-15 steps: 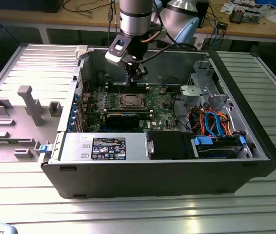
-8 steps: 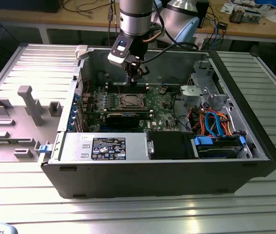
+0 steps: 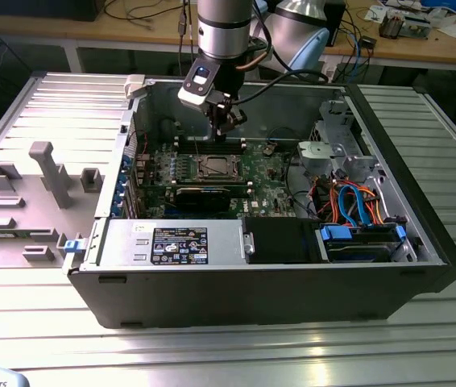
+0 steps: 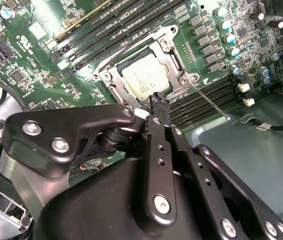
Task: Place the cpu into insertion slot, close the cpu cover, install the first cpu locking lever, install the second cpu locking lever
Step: 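Install the first cpu locking lever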
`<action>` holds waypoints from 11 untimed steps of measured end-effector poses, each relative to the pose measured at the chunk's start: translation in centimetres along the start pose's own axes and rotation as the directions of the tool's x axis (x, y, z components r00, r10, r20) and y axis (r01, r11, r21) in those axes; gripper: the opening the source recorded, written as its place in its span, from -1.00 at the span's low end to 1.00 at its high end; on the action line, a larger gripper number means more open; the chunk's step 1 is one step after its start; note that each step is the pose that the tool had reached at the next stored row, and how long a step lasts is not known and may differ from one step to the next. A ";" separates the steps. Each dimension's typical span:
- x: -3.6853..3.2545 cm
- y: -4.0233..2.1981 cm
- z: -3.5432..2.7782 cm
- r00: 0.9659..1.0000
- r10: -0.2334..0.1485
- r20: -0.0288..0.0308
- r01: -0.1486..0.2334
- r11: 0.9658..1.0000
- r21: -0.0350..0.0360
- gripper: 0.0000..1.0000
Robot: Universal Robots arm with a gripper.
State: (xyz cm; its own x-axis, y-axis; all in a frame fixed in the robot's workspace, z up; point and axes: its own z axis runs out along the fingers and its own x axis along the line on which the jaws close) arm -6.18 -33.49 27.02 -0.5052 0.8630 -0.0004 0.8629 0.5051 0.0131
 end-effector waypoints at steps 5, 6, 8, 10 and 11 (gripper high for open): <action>0.00 0.00 0.00 1.000 -0.016 0.000 0.016 1.000 0.000 -0.79; 0.00 0.00 0.00 1.000 -0.027 0.000 0.027 1.000 0.000 -0.79; 0.00 0.00 0.00 0.999 -0.046 -0.001 0.046 0.999 0.000 -0.79; 0.00 0.00 0.00 0.997 -0.083 -0.001 0.083 0.997 0.000 -0.79; 0.00 0.00 0.00 0.994 -0.107 -0.001 0.107 0.994 0.000 -0.79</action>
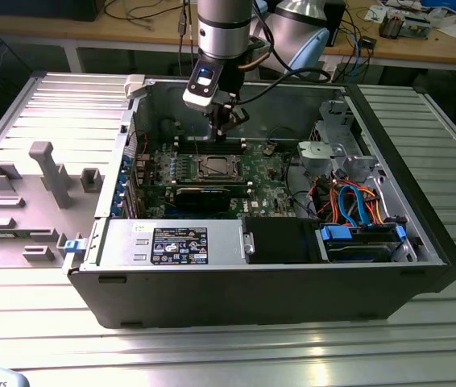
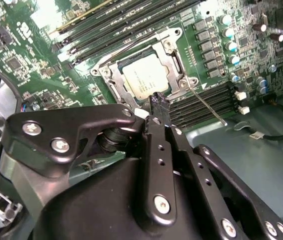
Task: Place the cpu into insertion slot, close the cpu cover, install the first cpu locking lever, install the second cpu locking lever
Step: 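Install the first cpu locking lever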
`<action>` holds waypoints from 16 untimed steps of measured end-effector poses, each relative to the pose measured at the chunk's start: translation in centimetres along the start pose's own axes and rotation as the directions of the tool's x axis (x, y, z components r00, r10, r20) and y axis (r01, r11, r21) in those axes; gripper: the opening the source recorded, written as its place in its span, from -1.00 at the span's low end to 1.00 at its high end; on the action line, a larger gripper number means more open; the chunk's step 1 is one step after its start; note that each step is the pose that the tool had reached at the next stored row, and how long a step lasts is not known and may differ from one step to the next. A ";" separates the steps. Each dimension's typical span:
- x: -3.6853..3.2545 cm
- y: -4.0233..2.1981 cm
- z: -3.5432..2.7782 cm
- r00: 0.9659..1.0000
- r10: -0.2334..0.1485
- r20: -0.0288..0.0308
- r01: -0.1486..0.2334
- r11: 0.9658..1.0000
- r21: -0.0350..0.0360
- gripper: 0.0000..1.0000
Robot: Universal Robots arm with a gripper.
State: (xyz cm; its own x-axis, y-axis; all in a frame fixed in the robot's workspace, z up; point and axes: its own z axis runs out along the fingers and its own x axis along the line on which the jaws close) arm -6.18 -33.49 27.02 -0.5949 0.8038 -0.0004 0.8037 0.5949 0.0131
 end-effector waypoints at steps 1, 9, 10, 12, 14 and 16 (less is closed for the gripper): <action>0.00 0.00 0.00 1.000 -0.004 0.000 0.004 1.000 0.000 -0.79; 0.00 0.00 0.00 1.000 -0.006 0.000 0.006 1.000 0.000 -0.79; 0.00 0.00 0.00 1.000 -0.006 0.000 0.006 1.000 0.000 -0.79; 0.00 0.00 0.00 1.000 -0.012 0.000 0.012 1.000 0.000 -0.79; 0.00 0.00 0.00 1.000 -0.017 0.000 0.017 1.000 0.000 -0.79; 0.00 0.00 0.00 1.000 -0.022 0.000 0.022 1.000 0.000 -0.79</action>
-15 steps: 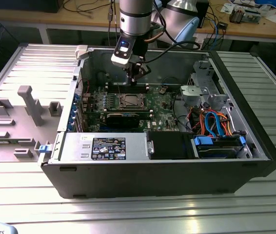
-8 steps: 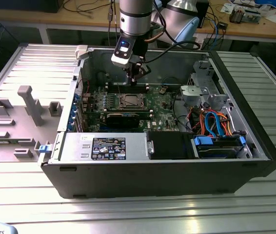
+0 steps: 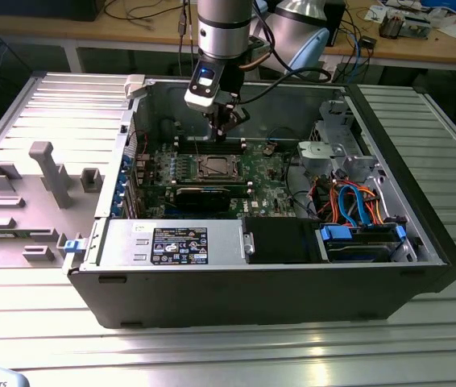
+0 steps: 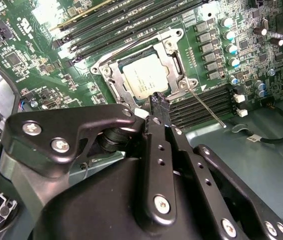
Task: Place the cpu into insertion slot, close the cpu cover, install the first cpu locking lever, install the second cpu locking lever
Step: 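Install the first cpu locking lever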
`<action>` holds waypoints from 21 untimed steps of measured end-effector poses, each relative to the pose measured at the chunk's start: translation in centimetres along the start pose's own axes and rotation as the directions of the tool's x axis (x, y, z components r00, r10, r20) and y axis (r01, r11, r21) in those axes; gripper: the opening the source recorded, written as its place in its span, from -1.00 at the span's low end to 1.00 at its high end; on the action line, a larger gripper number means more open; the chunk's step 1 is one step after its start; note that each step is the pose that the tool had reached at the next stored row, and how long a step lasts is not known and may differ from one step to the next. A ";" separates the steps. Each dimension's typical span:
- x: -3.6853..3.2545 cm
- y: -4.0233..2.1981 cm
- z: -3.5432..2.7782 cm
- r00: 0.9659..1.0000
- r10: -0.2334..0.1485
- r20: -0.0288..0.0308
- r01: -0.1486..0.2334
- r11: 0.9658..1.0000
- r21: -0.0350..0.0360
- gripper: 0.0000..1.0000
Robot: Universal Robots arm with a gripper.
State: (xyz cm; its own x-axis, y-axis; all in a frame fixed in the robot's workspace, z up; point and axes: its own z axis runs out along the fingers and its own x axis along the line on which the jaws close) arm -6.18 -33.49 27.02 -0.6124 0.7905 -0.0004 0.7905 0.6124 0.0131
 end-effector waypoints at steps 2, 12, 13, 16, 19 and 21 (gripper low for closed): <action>0.00 0.00 0.00 1.000 -0.005 0.000 0.005 1.000 0.000 -0.79; -0.03 -0.02 0.00 1.000 -0.030 0.000 0.030 1.000 0.000 -0.79; -0.03 -0.02 0.00 0.999 -0.033 0.000 0.033 0.999 0.000 -0.79; -0.03 -0.02 0.00 0.999 -0.043 -0.001 0.043 0.999 0.000 -0.79; -0.03 -0.02 0.00 0.999 -0.052 -0.001 0.052 0.999 0.000 -0.79; -0.03 -0.03 0.00 0.998 -0.059 -0.001 0.059 0.998 0.000 -0.79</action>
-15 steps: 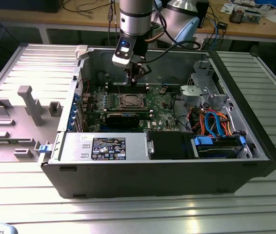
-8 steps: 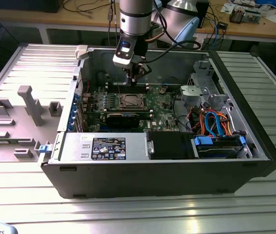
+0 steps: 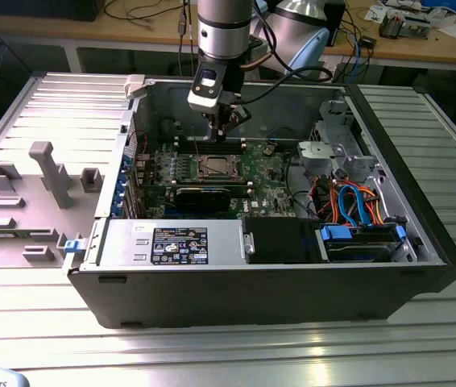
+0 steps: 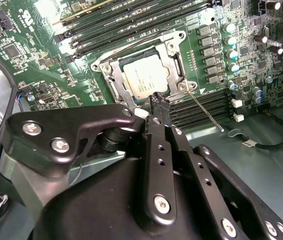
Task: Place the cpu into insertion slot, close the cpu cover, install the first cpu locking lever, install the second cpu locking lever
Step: 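Install the first cpu locking lever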
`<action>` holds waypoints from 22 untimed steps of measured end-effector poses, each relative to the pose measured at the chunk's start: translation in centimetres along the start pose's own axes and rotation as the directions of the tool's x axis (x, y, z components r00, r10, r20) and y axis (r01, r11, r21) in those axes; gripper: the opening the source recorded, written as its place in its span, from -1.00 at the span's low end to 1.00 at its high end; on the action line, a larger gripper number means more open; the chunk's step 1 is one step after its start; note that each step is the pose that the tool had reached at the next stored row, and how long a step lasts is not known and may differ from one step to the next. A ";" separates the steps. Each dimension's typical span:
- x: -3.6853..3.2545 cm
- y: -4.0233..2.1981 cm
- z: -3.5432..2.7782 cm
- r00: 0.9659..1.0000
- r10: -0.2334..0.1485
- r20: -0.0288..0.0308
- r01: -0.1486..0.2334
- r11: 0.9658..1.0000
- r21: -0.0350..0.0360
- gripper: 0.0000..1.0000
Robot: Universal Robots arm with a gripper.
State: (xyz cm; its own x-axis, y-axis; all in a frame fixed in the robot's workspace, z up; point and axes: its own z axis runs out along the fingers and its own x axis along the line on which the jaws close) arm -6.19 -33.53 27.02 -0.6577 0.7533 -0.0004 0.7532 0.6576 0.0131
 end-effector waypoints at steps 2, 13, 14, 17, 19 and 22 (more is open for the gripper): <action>0.00 0.00 0.00 1.000 -0.006 0.000 0.006 1.000 0.000 -0.79; -0.07 -0.09 0.00 0.991 -0.132 -0.002 0.132 0.991 0.000 -0.79; -0.07 -0.09 0.00 0.990 -0.144 -0.002 0.144 0.990 0.000 -0.79; -0.07 -0.10 0.00 0.981 -0.193 -0.003 0.193 0.981 0.000 -0.79; -0.07 -0.11 0.00 0.978 -0.208 -0.003 0.208 0.978 0.000 -0.79; -0.07 -0.13 0.00 0.977 -0.215 -0.003 0.215 0.977 0.000 -0.79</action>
State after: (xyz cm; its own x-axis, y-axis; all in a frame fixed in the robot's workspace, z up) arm -6.24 -33.67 27.02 -0.8040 0.5946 -0.0004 0.5945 0.8040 0.0132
